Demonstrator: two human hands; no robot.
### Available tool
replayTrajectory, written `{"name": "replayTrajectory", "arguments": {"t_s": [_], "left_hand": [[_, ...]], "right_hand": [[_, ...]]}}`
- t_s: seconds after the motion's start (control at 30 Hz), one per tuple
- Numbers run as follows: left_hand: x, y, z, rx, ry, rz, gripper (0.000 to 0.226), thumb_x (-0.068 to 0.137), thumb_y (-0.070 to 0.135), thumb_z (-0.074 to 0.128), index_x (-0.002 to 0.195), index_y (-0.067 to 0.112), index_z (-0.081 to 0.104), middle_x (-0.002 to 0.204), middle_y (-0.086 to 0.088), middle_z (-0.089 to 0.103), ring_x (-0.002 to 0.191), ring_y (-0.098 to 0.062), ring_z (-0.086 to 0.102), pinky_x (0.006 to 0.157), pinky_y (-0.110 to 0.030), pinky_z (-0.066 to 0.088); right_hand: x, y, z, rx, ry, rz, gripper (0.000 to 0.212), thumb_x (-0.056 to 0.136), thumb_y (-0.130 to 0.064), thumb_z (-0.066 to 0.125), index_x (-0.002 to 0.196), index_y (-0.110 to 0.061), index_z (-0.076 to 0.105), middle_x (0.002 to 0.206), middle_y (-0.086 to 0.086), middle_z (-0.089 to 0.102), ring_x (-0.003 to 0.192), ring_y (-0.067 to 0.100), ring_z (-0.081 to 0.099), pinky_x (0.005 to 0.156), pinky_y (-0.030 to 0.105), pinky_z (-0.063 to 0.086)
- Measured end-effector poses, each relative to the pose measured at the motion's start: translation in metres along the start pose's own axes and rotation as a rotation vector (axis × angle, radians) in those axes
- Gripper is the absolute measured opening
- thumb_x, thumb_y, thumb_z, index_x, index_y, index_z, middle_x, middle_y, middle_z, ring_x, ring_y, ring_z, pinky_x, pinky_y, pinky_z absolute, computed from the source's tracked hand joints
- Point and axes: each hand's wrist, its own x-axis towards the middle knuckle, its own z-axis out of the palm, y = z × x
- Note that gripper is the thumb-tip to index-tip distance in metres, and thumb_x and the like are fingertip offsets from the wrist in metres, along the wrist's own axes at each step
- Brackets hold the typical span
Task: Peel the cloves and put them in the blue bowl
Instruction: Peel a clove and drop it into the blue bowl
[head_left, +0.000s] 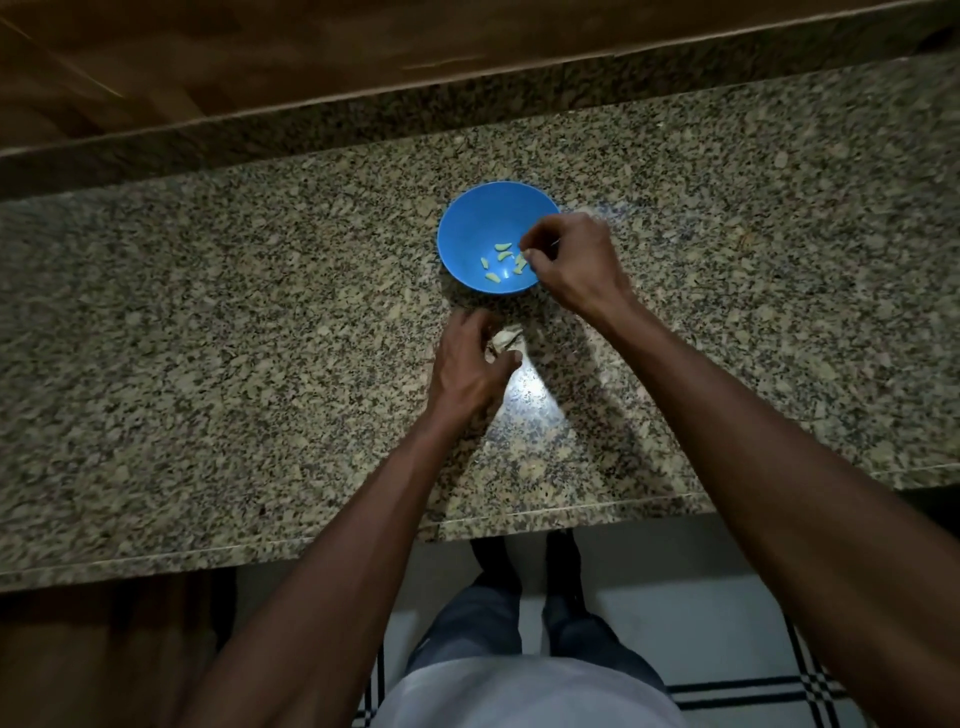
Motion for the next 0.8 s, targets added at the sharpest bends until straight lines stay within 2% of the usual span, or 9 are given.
{"name": "replayTrajectory", "arguments": {"t_s": [0.1, 0.17, 0.3, 0.37, 0.43, 0.53, 0.63, 0.73, 0.8], "left_hand": [[0.006, -0.006, 0.005, 0.039, 0.007, 0.065, 0.021, 0.085, 0.023, 0.078, 0.1, 0.012, 0.068, 0.095, 0.001, 0.054, 0.087, -0.021, 0.054, 0.07, -0.032, 0.039], [0.006, -0.01, 0.005, -0.025, 0.025, 0.016, 0.016, 0.086, 0.021, 0.078, 0.099, 0.012, 0.072, 0.091, 0.002, 0.061, 0.083, -0.018, 0.057, 0.07, -0.032, 0.044], [-0.003, -0.014, -0.006, -0.415, -0.005, -0.228, 0.022, 0.091, 0.021, 0.079, 0.111, 0.014, 0.076, 0.1, 0.0, 0.076, 0.093, -0.014, 0.073, 0.079, -0.027, 0.061], [-0.012, -0.008, -0.012, -0.618, -0.004, -0.275, 0.024, 0.094, 0.013, 0.075, 0.117, 0.004, 0.071, 0.104, -0.008, 0.076, 0.096, -0.017, 0.074, 0.078, -0.026, 0.061], [-0.02, -0.003, -0.017, -0.807, -0.02, -0.322, 0.025, 0.097, 0.007, 0.071, 0.119, -0.003, 0.068, 0.103, -0.012, 0.076, 0.095, -0.021, 0.076, 0.081, -0.032, 0.063], [-0.027, -0.001, -0.018, -0.963, -0.069, -0.382, 0.03, 0.098, 0.008, 0.069, 0.126, -0.002, 0.066, 0.105, -0.013, 0.078, 0.098, -0.03, 0.076, 0.085, -0.039, 0.063], [-0.029, -0.001, -0.018, -1.013, -0.11, -0.388, 0.028, 0.099, 0.007, 0.067, 0.126, 0.0, 0.067, 0.105, -0.013, 0.078, 0.093, -0.027, 0.076, 0.078, -0.033, 0.062], [-0.031, 0.001, -0.02, -1.062, -0.108, -0.393, 0.029, 0.097, 0.001, 0.067, 0.125, -0.003, 0.065, 0.1, -0.014, 0.077, 0.081, -0.02, 0.075, 0.069, -0.026, 0.06], [-0.034, 0.001, -0.021, -1.038, -0.09, -0.407, 0.027, 0.094, 0.0, 0.07, 0.121, -0.003, 0.065, 0.098, -0.014, 0.078, 0.078, -0.019, 0.075, 0.066, -0.026, 0.059]], "right_hand": [[0.003, 0.002, 0.01, -0.004, -0.027, 0.027, 0.017, 0.091, -0.008, 0.068, 0.103, -0.005, 0.081, 0.101, 0.01, 0.079, 0.084, 0.01, 0.068, 0.086, 0.027, 0.058], [-0.004, 0.006, 0.01, 0.038, 0.0, 0.074, 0.016, 0.091, -0.01, 0.07, 0.103, -0.007, 0.081, 0.099, 0.007, 0.079, 0.083, 0.012, 0.071, 0.081, 0.027, 0.059], [-0.033, 0.015, 0.006, 0.285, 0.071, 0.219, 0.013, 0.092, -0.015, 0.074, 0.104, -0.012, 0.08, 0.091, 0.001, 0.078, 0.079, 0.009, 0.076, 0.069, 0.023, 0.061], [-0.052, 0.015, 0.008, 0.427, 0.04, 0.289, 0.014, 0.094, -0.011, 0.075, 0.107, -0.009, 0.078, 0.09, 0.004, 0.078, 0.078, 0.01, 0.076, 0.067, 0.021, 0.059], [-0.068, 0.015, 0.013, 0.551, -0.009, 0.352, 0.014, 0.097, -0.012, 0.072, 0.109, -0.007, 0.077, 0.092, 0.007, 0.078, 0.079, 0.013, 0.076, 0.067, 0.023, 0.058], [-0.084, 0.019, 0.027, 0.669, -0.115, 0.394, 0.016, 0.103, -0.013, 0.065, 0.112, -0.009, 0.077, 0.099, 0.014, 0.078, 0.084, 0.019, 0.073, 0.073, 0.031, 0.06], [-0.094, 0.02, 0.037, 0.711, -0.227, 0.36, 0.019, 0.103, -0.01, 0.064, 0.117, -0.01, 0.078, 0.105, 0.016, 0.078, 0.087, 0.024, 0.074, 0.083, 0.038, 0.062], [-0.097, 0.021, 0.039, 0.74, -0.246, 0.345, 0.022, 0.099, -0.01, 0.07, 0.12, -0.01, 0.077, 0.114, 0.009, 0.078, 0.102, 0.035, 0.075, 0.091, 0.046, 0.063], [-0.098, 0.022, 0.038, 0.759, -0.247, 0.373, 0.021, 0.096, -0.013, 0.075, 0.116, -0.012, 0.078, 0.113, 0.008, 0.078, 0.105, 0.039, 0.073, 0.093, 0.052, 0.061]]}}
